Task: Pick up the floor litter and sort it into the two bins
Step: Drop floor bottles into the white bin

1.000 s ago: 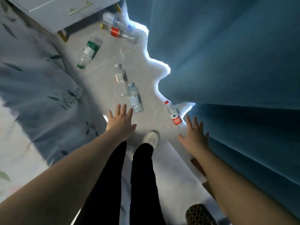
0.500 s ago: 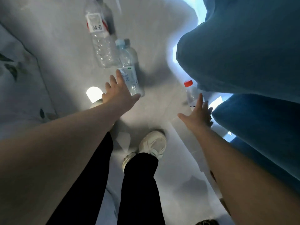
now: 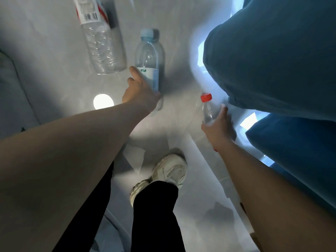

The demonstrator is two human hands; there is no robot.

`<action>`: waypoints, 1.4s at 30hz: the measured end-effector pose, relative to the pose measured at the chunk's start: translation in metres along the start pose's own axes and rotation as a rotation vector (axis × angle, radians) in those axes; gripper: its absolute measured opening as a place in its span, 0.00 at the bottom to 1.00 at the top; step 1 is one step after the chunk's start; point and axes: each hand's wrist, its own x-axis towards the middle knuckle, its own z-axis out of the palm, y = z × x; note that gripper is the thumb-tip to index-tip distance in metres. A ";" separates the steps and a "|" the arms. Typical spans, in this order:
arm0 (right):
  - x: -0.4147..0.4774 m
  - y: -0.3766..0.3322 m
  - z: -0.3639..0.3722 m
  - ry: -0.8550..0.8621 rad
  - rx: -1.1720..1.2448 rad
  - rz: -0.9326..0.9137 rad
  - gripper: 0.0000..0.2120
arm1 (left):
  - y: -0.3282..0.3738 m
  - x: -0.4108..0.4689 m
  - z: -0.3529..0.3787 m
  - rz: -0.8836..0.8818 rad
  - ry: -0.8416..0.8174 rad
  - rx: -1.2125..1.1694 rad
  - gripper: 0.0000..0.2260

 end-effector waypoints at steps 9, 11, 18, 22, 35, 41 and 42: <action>-0.088 -0.055 -0.088 -0.091 0.195 -0.062 0.38 | -0.012 -0.089 -0.085 0.247 -0.055 0.050 0.36; -0.118 -0.074 -0.124 -0.073 0.276 -0.102 0.39 | -0.008 -0.119 -0.126 0.273 -0.047 0.010 0.36; -0.260 -0.138 -0.290 0.015 0.574 -0.131 0.41 | 0.011 -0.245 -0.309 0.360 -0.015 -0.064 0.38; -0.367 -0.157 -0.399 0.098 0.749 -0.187 0.39 | 0.031 -0.343 -0.412 0.491 -0.003 -0.019 0.41; -0.632 -0.083 -0.566 0.510 1.135 -0.286 0.36 | 0.091 -0.589 -0.540 1.172 0.064 -0.142 0.35; -0.698 0.004 -0.570 0.719 1.192 -0.228 0.36 | 0.121 -0.679 -0.503 1.285 -0.121 -0.194 0.31; -0.709 0.021 -0.566 0.751 1.208 -0.213 0.36 | 0.124 -0.695 -0.493 1.291 -0.143 -0.211 0.31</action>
